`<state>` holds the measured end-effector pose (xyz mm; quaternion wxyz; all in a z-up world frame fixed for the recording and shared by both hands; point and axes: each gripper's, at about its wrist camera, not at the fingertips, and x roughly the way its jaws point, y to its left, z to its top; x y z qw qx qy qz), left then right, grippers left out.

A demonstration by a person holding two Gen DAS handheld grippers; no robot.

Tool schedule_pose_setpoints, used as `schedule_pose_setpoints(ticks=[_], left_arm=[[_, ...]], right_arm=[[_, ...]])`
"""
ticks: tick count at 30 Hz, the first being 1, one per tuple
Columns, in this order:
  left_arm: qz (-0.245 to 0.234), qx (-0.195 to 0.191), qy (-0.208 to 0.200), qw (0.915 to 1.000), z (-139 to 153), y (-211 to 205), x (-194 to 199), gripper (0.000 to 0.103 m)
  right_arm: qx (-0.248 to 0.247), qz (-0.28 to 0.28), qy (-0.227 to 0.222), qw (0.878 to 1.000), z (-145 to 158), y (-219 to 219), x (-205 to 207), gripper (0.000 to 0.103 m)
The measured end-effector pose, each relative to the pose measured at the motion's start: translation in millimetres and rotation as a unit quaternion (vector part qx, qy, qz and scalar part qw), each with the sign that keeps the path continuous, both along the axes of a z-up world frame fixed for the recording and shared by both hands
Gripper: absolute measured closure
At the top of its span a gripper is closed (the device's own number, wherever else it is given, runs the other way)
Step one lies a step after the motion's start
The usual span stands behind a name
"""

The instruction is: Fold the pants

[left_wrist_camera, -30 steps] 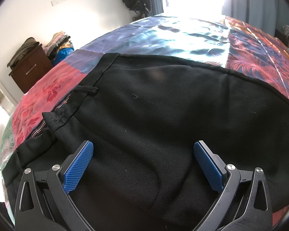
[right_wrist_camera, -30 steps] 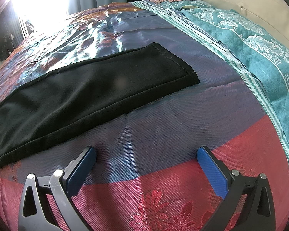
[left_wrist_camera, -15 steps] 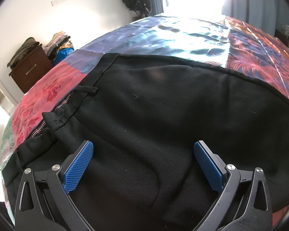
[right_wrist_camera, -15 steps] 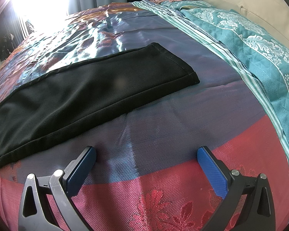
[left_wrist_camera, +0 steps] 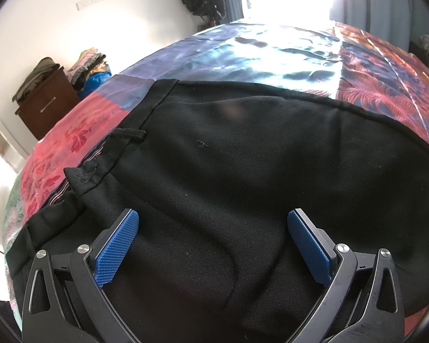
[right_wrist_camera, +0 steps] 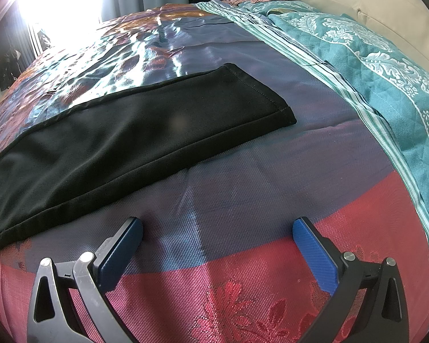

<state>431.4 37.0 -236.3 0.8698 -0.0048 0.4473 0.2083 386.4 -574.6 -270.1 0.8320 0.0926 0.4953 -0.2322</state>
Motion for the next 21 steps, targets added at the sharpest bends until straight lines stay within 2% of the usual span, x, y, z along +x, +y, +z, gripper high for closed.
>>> schedule_pose_setpoints(ticks=[21], left_arm=[[0.001, -0.002, -0.003, 1.0000, -0.6, 0.8, -2.1, 0.001]], right_arm=[[0.000, 0.000, 0.000, 1.000, 0.0, -0.1, 0.0, 0.000]])
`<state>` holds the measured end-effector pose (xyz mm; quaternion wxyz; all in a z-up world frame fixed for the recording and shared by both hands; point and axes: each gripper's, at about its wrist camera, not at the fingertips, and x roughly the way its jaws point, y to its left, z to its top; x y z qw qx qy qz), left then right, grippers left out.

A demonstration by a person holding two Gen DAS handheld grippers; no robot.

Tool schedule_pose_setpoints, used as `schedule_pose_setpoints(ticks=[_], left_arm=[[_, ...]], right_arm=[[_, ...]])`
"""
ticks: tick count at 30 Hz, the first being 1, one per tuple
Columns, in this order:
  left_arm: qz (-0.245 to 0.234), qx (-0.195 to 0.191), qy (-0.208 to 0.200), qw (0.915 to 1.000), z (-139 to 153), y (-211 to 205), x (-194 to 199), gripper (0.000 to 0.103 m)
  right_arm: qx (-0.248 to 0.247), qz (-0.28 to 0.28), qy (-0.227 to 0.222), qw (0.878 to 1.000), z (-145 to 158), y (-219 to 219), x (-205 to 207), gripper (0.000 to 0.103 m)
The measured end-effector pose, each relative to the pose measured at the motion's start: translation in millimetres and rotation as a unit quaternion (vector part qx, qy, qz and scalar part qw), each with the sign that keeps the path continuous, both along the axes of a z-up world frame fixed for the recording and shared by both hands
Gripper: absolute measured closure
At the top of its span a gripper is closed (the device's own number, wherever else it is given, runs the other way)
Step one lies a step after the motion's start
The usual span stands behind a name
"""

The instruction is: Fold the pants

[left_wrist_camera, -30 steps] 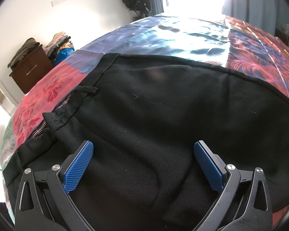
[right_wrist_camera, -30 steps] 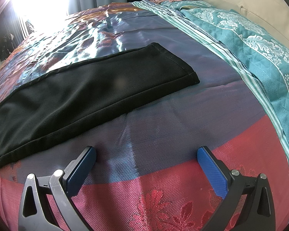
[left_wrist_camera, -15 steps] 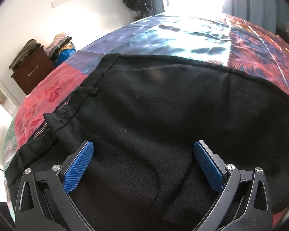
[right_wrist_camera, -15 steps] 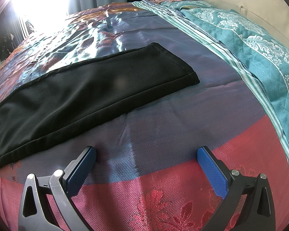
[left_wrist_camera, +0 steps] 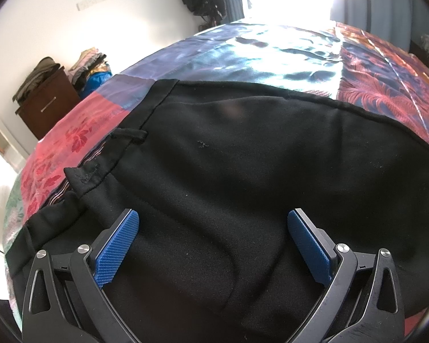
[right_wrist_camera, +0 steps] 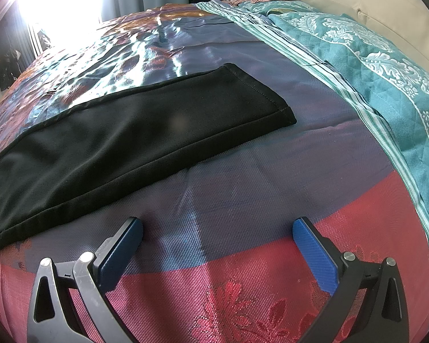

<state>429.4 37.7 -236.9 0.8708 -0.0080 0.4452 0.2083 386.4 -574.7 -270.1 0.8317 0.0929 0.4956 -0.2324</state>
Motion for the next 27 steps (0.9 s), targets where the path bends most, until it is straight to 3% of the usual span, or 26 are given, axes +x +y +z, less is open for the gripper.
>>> schedule_pose_setpoints(ticks=[27], left_arm=[[0.002, 0.007, 0.003, 1.0000, -1.5, -1.3, 0.3, 0.001]], right_arm=[[0.000, 0.000, 0.000, 1.000, 0.1, 0.0, 0.1, 0.000]])
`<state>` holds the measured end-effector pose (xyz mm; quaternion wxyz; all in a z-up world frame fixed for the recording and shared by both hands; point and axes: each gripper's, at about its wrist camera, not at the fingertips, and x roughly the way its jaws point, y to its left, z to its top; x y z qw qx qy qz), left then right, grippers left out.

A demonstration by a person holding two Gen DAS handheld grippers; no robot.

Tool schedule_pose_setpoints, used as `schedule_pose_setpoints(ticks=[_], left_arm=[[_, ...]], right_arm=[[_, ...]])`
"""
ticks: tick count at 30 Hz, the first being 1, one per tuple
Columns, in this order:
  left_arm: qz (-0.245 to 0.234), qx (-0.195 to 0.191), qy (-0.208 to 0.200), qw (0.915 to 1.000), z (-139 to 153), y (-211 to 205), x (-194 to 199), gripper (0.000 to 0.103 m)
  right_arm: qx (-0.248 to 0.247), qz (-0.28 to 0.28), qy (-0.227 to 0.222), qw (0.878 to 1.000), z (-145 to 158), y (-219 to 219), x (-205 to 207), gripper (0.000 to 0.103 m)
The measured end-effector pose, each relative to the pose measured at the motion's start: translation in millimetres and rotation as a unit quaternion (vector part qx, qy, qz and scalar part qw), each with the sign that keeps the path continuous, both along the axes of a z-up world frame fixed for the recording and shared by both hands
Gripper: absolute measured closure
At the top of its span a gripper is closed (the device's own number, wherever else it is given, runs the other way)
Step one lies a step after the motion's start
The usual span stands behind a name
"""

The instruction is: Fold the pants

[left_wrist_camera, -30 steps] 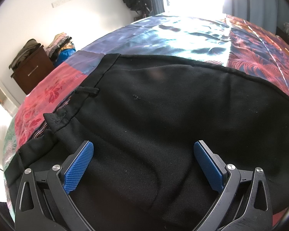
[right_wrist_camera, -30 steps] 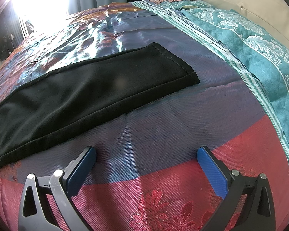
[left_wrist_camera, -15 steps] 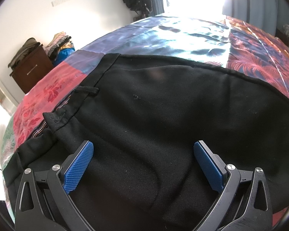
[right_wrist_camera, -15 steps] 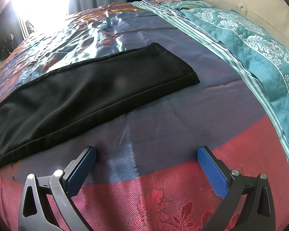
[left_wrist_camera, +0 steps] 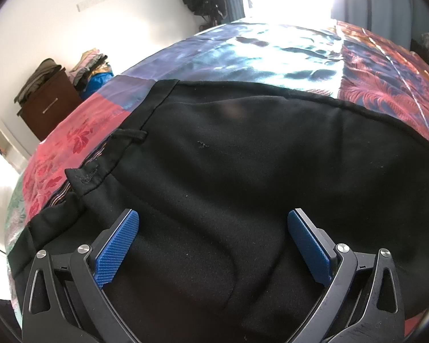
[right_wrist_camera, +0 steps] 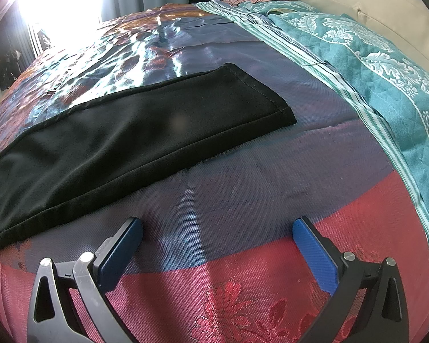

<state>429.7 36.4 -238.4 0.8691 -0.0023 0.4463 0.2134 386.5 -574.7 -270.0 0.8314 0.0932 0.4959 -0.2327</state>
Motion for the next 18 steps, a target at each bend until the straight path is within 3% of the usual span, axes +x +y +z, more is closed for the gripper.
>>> schedule_pose_setpoints(ticks=[18], left_arm=[[0.003, 0.021, 0.003, 0.9998, 0.3, -3.9, -1.0, 0.001]], right_arm=[[0.000, 0.000, 0.000, 1.000, 0.1, -0.1, -0.2, 0.000]])
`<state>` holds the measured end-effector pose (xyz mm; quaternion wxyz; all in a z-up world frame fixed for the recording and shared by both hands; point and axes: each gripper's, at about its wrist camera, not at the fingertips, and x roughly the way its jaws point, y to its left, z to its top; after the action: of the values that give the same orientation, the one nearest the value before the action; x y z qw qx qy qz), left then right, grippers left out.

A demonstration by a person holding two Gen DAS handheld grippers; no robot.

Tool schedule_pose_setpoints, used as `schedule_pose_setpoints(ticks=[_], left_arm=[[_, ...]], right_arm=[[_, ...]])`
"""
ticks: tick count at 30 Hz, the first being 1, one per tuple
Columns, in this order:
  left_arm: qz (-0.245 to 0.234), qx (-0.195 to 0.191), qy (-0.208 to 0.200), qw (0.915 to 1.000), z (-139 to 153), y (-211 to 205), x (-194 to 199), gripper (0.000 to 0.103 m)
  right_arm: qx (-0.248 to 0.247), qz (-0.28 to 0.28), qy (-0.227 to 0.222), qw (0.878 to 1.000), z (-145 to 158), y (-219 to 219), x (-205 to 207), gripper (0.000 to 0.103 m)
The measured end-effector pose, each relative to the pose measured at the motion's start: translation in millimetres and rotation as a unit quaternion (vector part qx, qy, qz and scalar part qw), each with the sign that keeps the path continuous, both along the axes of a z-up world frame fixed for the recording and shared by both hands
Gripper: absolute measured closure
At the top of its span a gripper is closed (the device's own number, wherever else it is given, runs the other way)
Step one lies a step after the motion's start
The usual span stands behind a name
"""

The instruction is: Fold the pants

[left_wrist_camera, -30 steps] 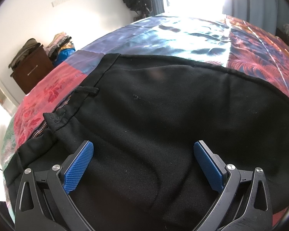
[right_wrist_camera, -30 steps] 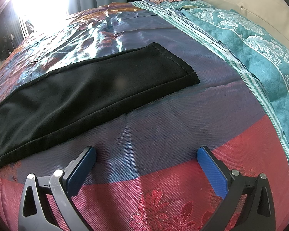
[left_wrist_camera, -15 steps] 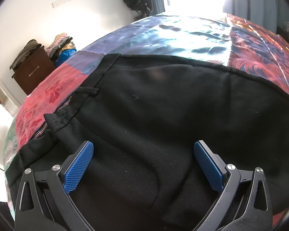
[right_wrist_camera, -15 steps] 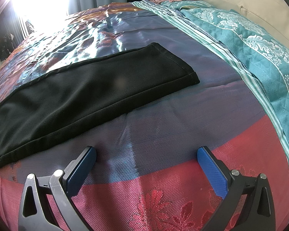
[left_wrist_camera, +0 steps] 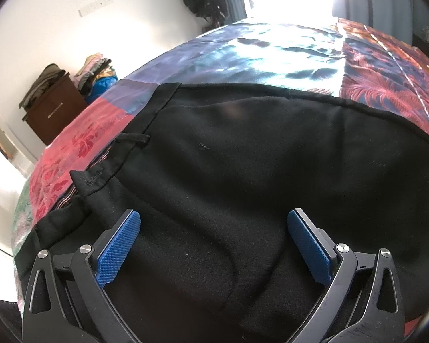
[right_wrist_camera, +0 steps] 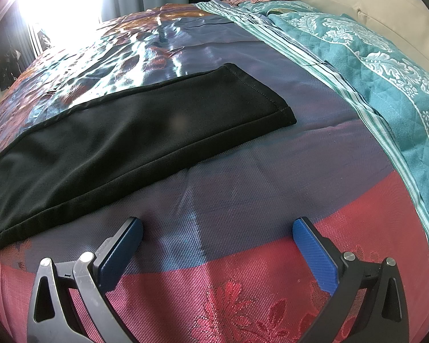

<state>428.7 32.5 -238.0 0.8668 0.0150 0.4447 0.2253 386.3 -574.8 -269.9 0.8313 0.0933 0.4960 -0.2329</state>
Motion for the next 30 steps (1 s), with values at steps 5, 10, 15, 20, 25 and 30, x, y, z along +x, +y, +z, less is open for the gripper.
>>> schedule_pose_setpoints(ticks=[5, 10, 15, 20, 25, 30], left_arm=[[-0.001, -0.011, -0.002, 0.9999, 0.8, 1.8, -0.3, 0.001], [-0.001, -0.019, 0.000, 0.9998, 1.5, 4.2, 0.1, 0.001], [-0.001, -0.022, 0.009, 0.9997, 3.7, 4.7, 2.4, 0.000], [-0.063, -0.028, 0.042, 0.9967, 19.3, -3.3, 2.7, 0.001], [-0.129, -0.052, 0.031, 0.9898, 45.8, -8.9, -20.5, 0.000], [-0.123, -0.099, 0.010, 0.9873, 60.7, -5.2, -31.5, 0.000]], right_arm=[[0.000, 0.000, 0.000, 1.000, 0.0, 0.0, 0.1, 0.000], [0.000, 0.000, 0.000, 1.000, -0.1, 0.1, 0.1, 0.000], [0.005, 0.000, -0.001, 1.000, 0.2, -1.0, -0.2, 0.000], [0.055, 0.060, 0.037, 0.996, 15.2, -11.7, -2.2, 0.000], [0.092, 0.056, -0.031, 0.994, 66.9, -41.3, -31.7, 0.000], [0.108, 0.066, -0.004, 0.992, 84.8, -85.4, 21.3, 0.000]])
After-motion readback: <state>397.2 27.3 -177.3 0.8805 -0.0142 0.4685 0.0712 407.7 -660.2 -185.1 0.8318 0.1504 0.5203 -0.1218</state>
